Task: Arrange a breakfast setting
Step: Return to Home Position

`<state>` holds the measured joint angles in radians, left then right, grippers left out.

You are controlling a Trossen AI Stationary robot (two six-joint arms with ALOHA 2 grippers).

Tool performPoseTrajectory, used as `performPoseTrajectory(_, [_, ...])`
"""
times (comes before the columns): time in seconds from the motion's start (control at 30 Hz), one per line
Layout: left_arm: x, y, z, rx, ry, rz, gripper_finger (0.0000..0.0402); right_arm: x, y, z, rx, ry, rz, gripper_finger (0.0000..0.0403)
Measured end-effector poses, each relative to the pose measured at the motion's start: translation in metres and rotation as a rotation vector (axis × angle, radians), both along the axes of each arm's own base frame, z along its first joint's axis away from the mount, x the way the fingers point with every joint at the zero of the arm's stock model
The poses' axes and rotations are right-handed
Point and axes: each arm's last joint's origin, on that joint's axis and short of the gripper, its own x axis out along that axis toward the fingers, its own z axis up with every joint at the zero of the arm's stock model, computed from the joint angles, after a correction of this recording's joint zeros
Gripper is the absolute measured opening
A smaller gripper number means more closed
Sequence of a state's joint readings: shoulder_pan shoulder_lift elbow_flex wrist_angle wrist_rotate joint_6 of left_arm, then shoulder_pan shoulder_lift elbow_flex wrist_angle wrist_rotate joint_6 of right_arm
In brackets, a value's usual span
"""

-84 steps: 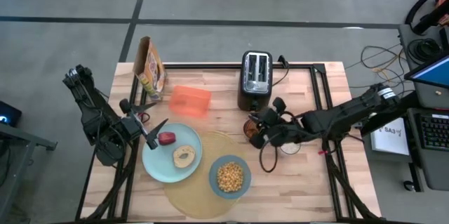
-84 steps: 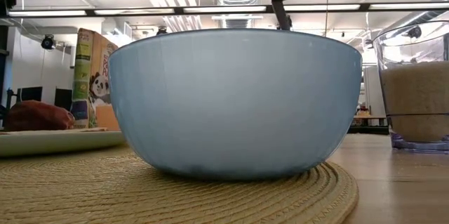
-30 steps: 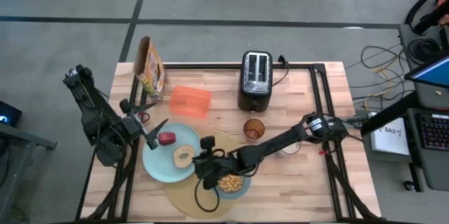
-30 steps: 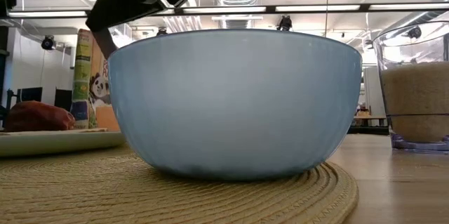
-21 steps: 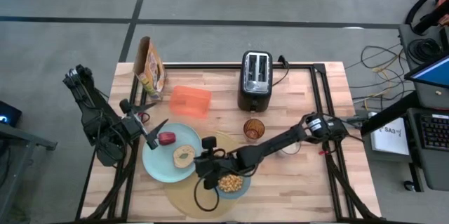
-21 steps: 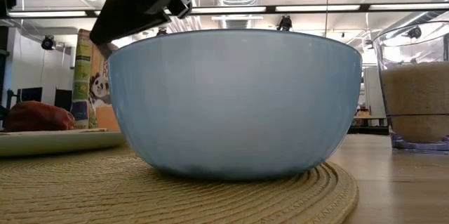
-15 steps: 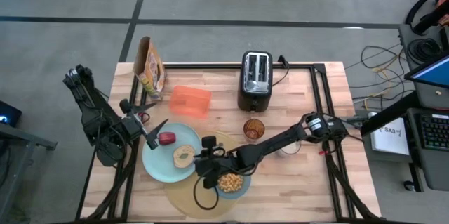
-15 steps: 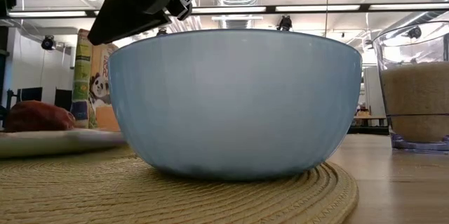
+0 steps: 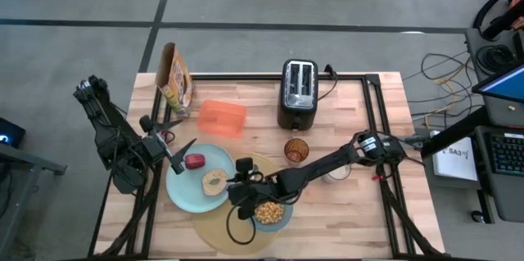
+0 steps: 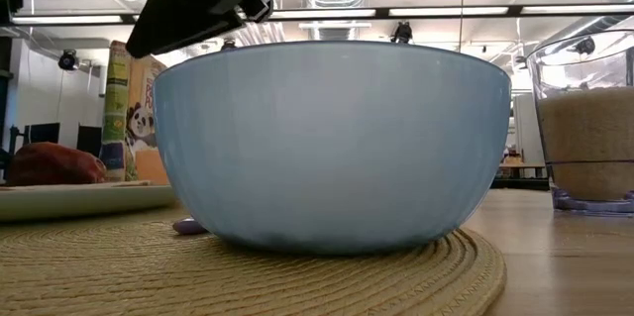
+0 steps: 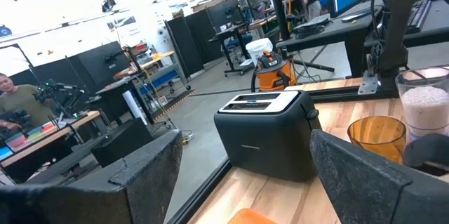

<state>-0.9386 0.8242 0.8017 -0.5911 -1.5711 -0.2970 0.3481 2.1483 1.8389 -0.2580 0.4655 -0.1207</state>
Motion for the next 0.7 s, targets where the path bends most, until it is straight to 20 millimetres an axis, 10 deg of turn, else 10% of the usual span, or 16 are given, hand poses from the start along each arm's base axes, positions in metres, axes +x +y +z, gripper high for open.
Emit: performPoseTrajectory(0.7, [0.0,0.0,0.0,0.001,0.001,0.0,0.0294,-0.044,-0.015,0.04,0.052,0.013,-0.004,0.0097])
